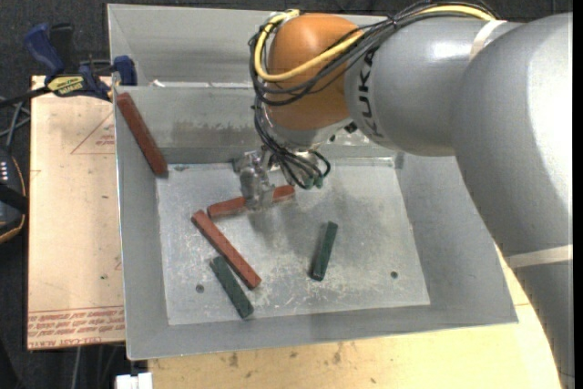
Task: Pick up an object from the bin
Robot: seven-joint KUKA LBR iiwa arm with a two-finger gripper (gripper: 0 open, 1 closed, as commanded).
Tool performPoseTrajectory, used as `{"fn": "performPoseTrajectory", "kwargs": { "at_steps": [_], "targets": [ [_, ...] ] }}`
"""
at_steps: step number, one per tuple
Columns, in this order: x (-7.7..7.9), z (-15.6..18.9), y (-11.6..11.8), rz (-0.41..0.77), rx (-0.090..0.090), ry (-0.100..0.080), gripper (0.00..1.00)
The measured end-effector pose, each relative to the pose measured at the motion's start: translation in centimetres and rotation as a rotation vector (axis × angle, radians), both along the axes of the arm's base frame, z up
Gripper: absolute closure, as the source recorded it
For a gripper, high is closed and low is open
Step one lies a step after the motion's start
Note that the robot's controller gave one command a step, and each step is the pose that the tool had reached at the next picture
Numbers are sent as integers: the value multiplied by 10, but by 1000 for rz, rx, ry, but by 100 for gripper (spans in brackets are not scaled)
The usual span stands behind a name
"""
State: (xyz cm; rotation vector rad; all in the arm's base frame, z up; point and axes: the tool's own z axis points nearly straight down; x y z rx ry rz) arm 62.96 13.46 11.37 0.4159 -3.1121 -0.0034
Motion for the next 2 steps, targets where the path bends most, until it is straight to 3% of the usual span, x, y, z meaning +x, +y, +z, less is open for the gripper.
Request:
{"fn": "performPoseTrajectory", "kwargs": {
  "at_steps": [1,2],
  "targets": [
    [-2,68,3,40,-1,-2,100],
    [-14,-22,-30,178,-2,5,0]
  ]
}}
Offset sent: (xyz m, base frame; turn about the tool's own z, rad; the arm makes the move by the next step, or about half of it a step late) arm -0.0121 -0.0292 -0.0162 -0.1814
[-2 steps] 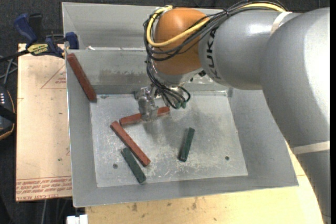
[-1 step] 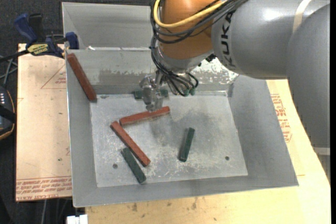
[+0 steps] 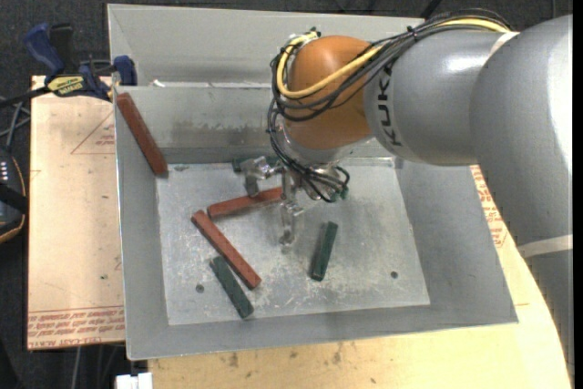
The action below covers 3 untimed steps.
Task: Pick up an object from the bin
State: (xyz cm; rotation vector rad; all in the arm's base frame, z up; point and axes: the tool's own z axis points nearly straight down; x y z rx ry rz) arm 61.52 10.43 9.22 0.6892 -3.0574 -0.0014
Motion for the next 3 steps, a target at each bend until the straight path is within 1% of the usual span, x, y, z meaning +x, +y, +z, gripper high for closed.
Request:
{"fn": "performPoseTrajectory", "kwargs": {
  "at_steps": [1,2,3],
  "targets": [
    [3,5,2,0,3,-8,0],
    [42,-21,11,250,5,-12,100],
    [42,-21,11,250,5,-12,100]
  ]
}}
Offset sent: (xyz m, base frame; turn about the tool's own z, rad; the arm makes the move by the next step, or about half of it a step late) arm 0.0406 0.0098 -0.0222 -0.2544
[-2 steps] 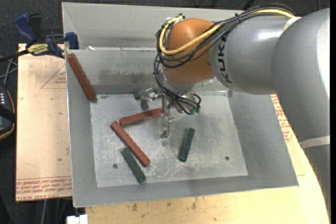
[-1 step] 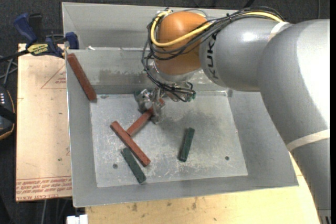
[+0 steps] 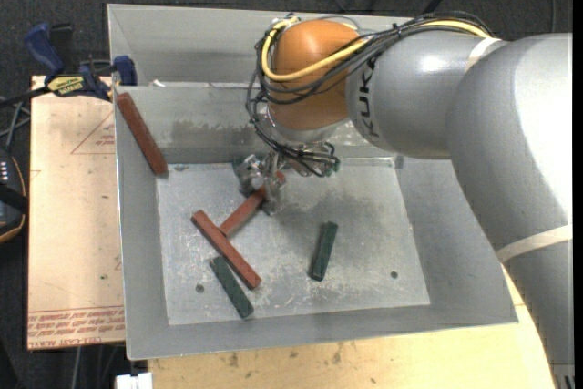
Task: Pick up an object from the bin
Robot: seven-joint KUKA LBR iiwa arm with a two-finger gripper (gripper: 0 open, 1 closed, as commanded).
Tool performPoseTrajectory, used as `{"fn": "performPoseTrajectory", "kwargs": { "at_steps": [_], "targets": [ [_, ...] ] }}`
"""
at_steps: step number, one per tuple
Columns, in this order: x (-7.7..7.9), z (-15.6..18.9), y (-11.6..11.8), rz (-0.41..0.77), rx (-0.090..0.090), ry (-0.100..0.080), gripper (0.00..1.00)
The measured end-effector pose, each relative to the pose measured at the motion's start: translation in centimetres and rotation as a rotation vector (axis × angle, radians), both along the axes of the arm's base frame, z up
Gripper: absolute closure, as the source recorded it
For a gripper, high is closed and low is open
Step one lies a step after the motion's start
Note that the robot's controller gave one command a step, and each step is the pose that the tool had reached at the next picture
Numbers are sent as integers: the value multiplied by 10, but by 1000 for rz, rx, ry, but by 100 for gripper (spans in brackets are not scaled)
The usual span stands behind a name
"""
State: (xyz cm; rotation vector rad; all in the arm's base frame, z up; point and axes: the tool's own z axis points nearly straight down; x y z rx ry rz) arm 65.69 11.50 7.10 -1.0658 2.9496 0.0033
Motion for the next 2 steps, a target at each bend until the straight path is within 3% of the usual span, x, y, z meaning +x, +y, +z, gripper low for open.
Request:
{"fn": "performPoseTrajectory", "kwargs": {
  "at_steps": [1,2],
  "targets": [
    [-36,170,-27,259,-3,-7,100],
    [-36,167,-27,259,-3,-4,100]
  ]
}}
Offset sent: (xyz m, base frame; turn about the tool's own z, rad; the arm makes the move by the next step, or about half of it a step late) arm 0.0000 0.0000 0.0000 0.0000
